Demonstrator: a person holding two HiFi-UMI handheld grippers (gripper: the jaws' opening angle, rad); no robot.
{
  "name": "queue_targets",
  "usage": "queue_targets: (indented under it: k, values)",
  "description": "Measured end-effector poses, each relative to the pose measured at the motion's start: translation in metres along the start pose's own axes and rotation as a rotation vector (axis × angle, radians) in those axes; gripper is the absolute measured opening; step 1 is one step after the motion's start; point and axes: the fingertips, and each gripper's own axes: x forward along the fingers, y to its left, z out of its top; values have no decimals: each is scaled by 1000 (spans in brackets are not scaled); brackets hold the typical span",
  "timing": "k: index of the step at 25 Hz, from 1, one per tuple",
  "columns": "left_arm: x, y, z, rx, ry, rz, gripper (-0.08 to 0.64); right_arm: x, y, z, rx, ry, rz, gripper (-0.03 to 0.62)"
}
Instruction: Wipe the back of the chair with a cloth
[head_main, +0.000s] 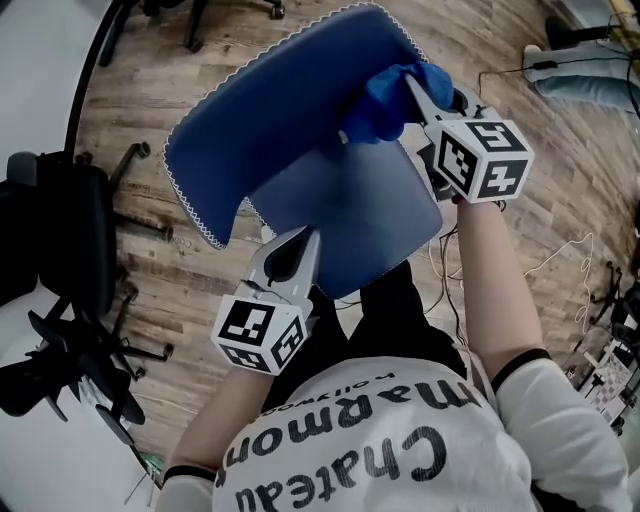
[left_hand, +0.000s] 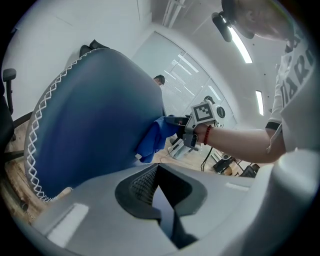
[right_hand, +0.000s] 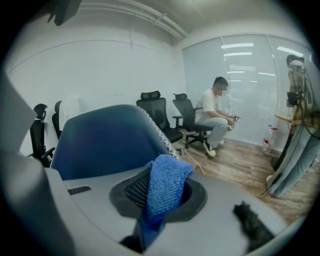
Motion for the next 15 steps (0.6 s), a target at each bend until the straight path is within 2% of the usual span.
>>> queue_targets:
  k: [4, 6, 10, 15]
  values:
    - [-1, 3, -3, -11, -1, 11, 9, -25, -21, -4, 97, -66, -86, 54]
    - [-1, 8, -4, -25, 0, 20, 9, -28, -14, -7, 134, -99, -77, 54]
    - [0, 19, -9, -52, 13, 49, 9, -14, 40, -12, 104, -113, 59, 54]
    - [-5, 27, -11, -71, 0, 69, 9, 3, 118, -20, 5, -64, 275, 54]
